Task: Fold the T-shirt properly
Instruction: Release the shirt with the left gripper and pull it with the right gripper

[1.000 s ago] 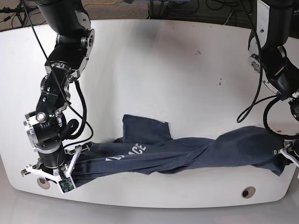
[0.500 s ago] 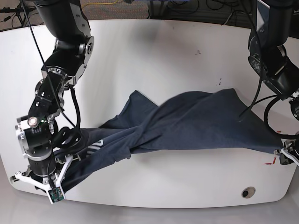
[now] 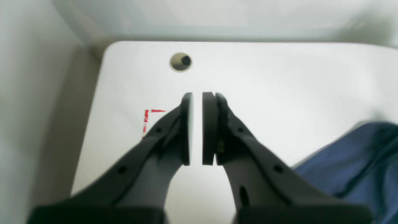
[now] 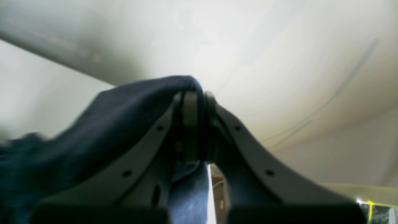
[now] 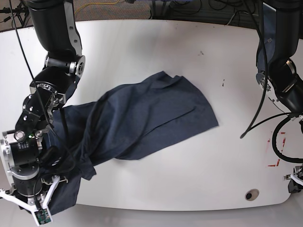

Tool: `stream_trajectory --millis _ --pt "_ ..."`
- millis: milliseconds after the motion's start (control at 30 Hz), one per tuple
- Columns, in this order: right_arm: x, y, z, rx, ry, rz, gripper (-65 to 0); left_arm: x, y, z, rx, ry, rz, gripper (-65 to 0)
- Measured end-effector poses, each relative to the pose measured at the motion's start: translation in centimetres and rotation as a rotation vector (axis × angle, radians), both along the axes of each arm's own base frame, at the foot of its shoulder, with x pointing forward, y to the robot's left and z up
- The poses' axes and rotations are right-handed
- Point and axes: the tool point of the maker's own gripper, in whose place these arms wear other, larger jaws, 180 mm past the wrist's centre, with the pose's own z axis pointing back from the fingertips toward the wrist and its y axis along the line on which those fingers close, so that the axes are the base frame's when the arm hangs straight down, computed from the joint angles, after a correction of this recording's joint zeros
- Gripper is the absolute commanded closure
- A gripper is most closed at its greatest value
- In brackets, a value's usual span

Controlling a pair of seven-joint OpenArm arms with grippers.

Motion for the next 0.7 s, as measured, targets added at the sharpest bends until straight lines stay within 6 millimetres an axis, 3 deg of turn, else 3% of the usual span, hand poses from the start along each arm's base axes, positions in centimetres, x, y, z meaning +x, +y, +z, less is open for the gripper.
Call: stream_trajectory --millis 167,467,600,700 --pt "-0.1 0.6 -1.9 0.002 0.048 0.017 0.0 -0.6 0.2 -1.8 -0.001 0.041 0.005 -2.9" --pt "-0.1 0.8 -2.0 0.009 0.047 0.019 0.0 -1.2 0.4 -3.5 -0.002 0.073 0.008 -3.1" --pt "-0.1 0.7 -2.0 0.008 0.046 0.018 0.0 -2.0 0.1 -6.0 -0.004 0.128 0.003 -5.6" --pt "-0.2 0.8 -2.2 0.009 0.050 0.018 0.0 -2.6 -1.1 -8.7 -0.019 0.182 -0.013 -13.1"
